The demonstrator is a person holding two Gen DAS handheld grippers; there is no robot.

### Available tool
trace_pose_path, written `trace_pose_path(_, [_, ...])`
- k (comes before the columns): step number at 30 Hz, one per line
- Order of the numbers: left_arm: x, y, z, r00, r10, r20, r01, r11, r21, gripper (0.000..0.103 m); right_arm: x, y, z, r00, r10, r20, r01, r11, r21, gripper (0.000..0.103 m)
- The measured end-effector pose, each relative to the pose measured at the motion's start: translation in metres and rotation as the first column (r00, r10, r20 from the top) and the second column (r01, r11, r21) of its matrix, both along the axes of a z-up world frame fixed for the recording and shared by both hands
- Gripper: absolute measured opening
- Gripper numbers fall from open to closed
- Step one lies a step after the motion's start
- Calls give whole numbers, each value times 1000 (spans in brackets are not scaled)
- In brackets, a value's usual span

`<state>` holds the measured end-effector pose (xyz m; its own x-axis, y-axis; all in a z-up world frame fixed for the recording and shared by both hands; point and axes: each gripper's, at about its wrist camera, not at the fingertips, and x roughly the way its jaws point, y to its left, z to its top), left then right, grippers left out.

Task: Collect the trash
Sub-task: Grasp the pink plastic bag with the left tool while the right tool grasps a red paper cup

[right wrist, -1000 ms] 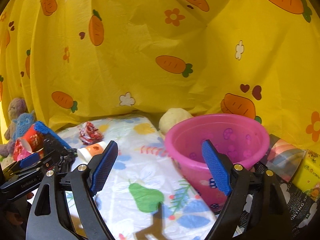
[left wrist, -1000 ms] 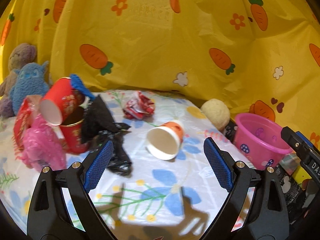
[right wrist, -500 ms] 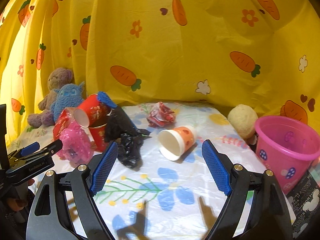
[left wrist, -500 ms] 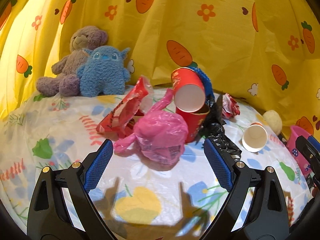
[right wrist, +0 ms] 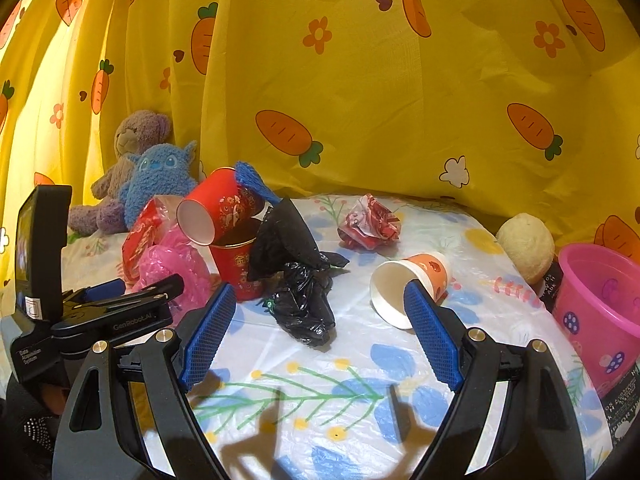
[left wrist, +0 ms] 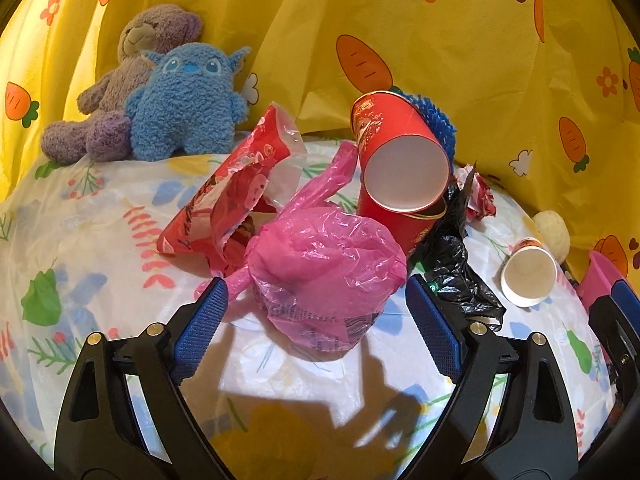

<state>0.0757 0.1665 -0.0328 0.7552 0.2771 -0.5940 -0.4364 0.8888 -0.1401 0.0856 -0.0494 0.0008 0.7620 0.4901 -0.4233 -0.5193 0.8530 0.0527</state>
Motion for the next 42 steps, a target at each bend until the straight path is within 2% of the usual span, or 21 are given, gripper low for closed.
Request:
trace_pose_path(4, [5, 5, -7, 1000, -22, -18, 21, 999, -45, 62, 4, 2, -2, 1000, 7, -10, -7, 1000, -1, 83])
trace_pose_path(8, [4, 2, -8, 999, -31, -22, 31, 999, -31, 45, 4, 3, -2, 1000, 16, -13, -16, 1000, -2, 83])
trace_pose_path(10, [3, 1, -8, 999, -40, -26, 40, 999, -36, 27, 4, 3, -1, 1000, 19, -12, -19, 1000, 0, 83])
trace_pose_path(12, [-1, 0, -7, 999, -47, -21, 46, 998, -37, 16, 3, 4, 0, 1000, 23, -12, -23, 1000, 3, 83])
trace_pose_path(15, [-9, -1, -4, 998, -60, -6, 59, 997, -43, 7, 0, 5, 1, 999, 30, -12, -30, 1000, 3, 83])
trace_pose_path(19, [-30, -6, 8, 995, -95, 33, 97, 994, -55, 5, -3, 11, 2, 999, 46, -12, -46, 999, -1, 83])
trace_pose_path(24, [-61, -5, 33, 987, -105, 118, 113, 992, -62, 5, -6, 25, 5, 996, 84, -21, -84, 996, 2, 83])
trace_pose_path(28, [-79, 3, 52, 982, -63, 181, 72, 996, -44, 5, -6, 44, 11, 993, 120, -21, -120, 993, -2, 83])
trace_pose_path(31, [-84, 11, 58, 982, -8, 191, 10, 1000, -13, 5, -3, 61, 13, 989, 144, -24, -144, 990, -6, 83])
trace_pose_path(37, [-83, 34, 52, 983, 58, 174, -53, 998, -37, 5, 8, 96, 11, 984, 176, -25, -177, 983, -48, 71])
trace_pose_path(42, [-83, 44, 49, 982, 68, 179, -59, 997, -55, 5, 24, 117, 10, 984, 173, -39, -175, 983, -56, 54])
